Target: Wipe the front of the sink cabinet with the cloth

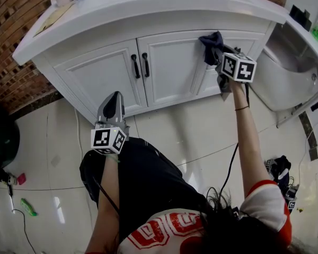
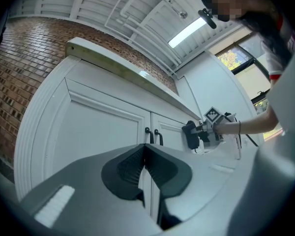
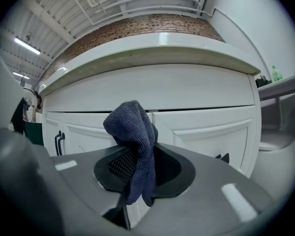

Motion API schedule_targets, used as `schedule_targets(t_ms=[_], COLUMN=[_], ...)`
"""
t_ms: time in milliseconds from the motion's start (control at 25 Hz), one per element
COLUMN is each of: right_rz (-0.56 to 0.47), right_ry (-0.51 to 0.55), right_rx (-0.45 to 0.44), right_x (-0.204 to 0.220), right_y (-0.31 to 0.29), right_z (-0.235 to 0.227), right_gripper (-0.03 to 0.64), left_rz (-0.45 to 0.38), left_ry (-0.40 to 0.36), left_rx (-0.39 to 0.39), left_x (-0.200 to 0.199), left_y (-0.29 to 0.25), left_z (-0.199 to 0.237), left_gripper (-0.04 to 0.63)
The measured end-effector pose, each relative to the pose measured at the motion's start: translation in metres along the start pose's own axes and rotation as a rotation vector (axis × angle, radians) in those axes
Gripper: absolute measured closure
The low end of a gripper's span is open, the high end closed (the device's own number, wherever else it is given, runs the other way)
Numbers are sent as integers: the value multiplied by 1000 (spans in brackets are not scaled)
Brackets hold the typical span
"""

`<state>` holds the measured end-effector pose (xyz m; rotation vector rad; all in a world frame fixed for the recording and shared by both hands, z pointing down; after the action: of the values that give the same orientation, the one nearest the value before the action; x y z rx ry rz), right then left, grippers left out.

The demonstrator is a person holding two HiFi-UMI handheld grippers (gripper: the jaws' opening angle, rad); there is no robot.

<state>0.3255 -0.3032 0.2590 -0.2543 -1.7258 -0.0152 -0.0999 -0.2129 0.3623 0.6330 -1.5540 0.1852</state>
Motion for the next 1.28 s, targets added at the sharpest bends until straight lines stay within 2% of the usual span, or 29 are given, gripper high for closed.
schedule_targets(t_ms=[160,440,600,720,920,1280], right_rz=[-1,56,90,101,106,108], right_ry=[-34,29,66,98,84,112], right_rx=[-51,-328,-407,-398,-366,-226], right_x=[8,36,55,64,70,68], right_y=[7,-4,-19,-29,-38,-31], right_z=[16,128,176,190,185,127], right_gripper=[535,535,535,535,535,535], left_rz=[6,11,23,27,28,13], left_ry=[-13,-5,-52,-83,-113,-106], left_rx=[4,-12,4,19,44,89], left_x=[1,1,-1,-3,-5,-4], left_y=[1,5,8,10,9,2], left_z=[-1,3,2,-1,-6,-18], left_gripper=[595,595,595,595,595,595])
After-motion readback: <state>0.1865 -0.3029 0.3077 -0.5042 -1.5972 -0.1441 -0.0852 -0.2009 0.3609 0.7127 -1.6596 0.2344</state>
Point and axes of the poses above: the fingertips, and each gripper's own axes: y backward along the fingers, z to its left, x out of its underside, the point moved 7 cm from there along y, backward along the fingers, and after that the axes turned 8 degrees about -y, right-handed, at the moved point
